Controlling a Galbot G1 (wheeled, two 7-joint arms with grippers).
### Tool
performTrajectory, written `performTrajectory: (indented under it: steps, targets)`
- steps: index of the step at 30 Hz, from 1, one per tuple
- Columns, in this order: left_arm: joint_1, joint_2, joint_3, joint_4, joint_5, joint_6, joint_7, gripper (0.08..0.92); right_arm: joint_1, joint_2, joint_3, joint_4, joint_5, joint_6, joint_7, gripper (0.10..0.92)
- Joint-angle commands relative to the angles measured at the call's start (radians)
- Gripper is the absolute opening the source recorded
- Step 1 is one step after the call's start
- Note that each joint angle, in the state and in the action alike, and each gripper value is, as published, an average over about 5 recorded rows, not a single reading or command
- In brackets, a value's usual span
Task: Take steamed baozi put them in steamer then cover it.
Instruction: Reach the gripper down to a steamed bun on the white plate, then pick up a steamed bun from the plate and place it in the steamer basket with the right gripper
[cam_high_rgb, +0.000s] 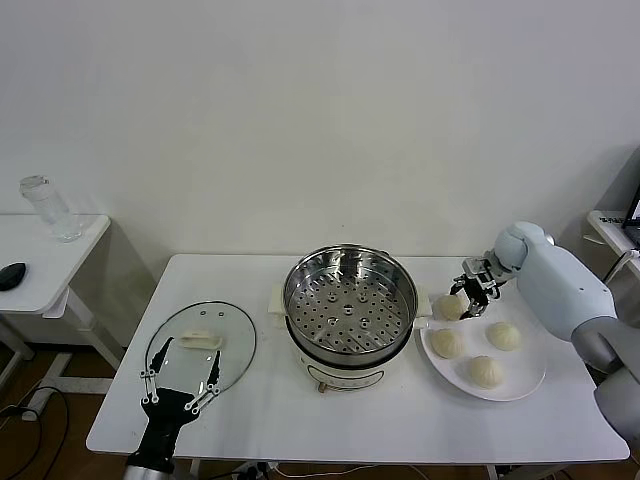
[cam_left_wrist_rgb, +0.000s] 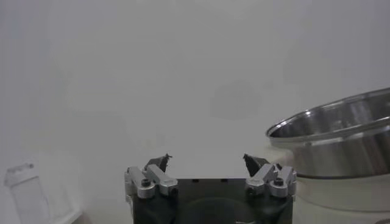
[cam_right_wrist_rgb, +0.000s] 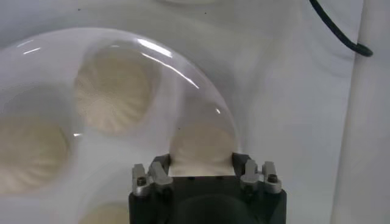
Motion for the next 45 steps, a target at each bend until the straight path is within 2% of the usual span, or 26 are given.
performTrajectory:
  steps: [1, 6, 13, 20, 25, 29, 35, 45]
  targets:
    - [-0.003, 0.0, 0.001, -0.004, -0.001, 0.004, -0.001, 0.823, 0.049, -0.069, -0.044, 0.131, 0.051, 0.009, -0.008, 0.665]
    - [-0.006, 0.001, 0.001, -0.011, -0.001, 0.007, -0.002, 0.823, 0.201, -0.111, -0.109, 0.23, 0.116, 0.092, -0.045, 0.664]
    - [-0.006, 0.004, 0.0, -0.007, -0.003, 0.003, -0.004, 0.823, 0.43, -0.122, -0.351, 0.42, 0.327, 0.178, -0.079, 0.664]
    - [-0.009, -0.001, 0.009, -0.017, -0.003, 0.006, -0.006, 0.823, 0.546, -0.046, -0.467, 0.586, 0.379, 0.226, -0.107, 0.672]
    - [0.001, 0.0, 0.003, -0.021, -0.003, 0.0, -0.006, 0.823, 0.527, 0.013, -0.52, 0.673, 0.326, 0.26, -0.127, 0.684]
    - [0.005, -0.001, 0.002, -0.023, -0.003, -0.002, -0.008, 0.823, 0.458, 0.054, -0.538, 0.671, 0.239, 0.271, -0.126, 0.682]
    - [0.008, -0.004, 0.002, -0.027, -0.003, -0.006, -0.009, 0.823, 0.361, 0.117, -0.519, 0.572, 0.104, 0.277, -0.098, 0.679]
    - [0.001, -0.006, 0.003, -0.019, -0.008, -0.006, -0.011, 0.823, 0.296, 0.228, -0.464, 0.453, 0.007, 0.28, -0.077, 0.671]
